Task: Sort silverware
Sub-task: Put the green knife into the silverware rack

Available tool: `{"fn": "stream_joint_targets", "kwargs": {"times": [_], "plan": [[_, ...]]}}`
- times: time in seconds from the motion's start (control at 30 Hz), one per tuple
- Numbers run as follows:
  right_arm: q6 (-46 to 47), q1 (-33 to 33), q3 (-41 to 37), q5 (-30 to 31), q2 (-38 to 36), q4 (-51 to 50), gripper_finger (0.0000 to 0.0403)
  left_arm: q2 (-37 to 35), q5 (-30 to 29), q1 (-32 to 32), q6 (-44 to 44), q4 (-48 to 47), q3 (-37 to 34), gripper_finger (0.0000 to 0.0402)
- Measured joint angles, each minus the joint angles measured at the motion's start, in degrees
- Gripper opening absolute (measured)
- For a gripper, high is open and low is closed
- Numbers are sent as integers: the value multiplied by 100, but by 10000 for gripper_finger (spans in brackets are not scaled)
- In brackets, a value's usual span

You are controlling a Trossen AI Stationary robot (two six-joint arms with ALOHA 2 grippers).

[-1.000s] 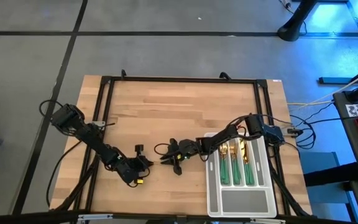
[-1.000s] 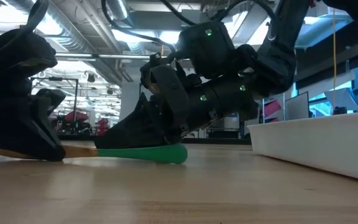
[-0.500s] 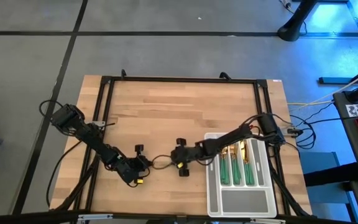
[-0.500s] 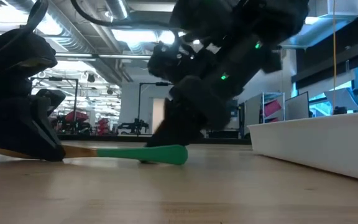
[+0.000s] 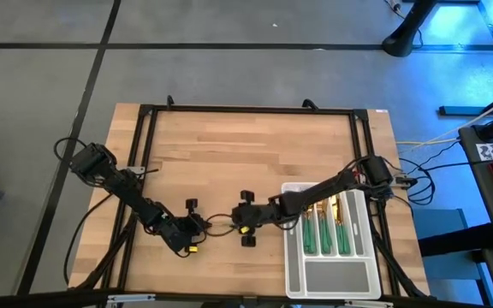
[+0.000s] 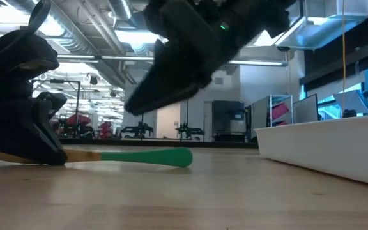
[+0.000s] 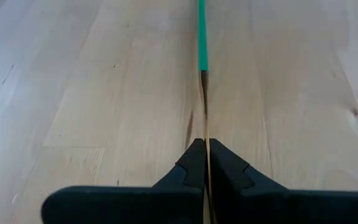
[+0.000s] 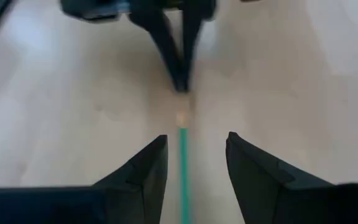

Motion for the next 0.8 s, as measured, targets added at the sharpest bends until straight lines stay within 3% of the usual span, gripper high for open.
{"fn": "stream_joint_targets", "kwargs": {"times": [0.33, 0.43, 0.57, 0.8], "plan": [[660, 221, -234, 334, 678, 258, 152, 9, -53, -92, 6, 16, -2, 1], [951, 289, -222, 438, 851, 140, 114, 15, -103, -119, -92, 22, -2, 1], [1462, 378, -340, 363, 933, 292, 29, 42, -351, -129, -258, 99, -11, 4], [2836, 900, -421, 1283, 644, 4, 22, -357, -747, -83, 136, 453, -50, 96]]}}
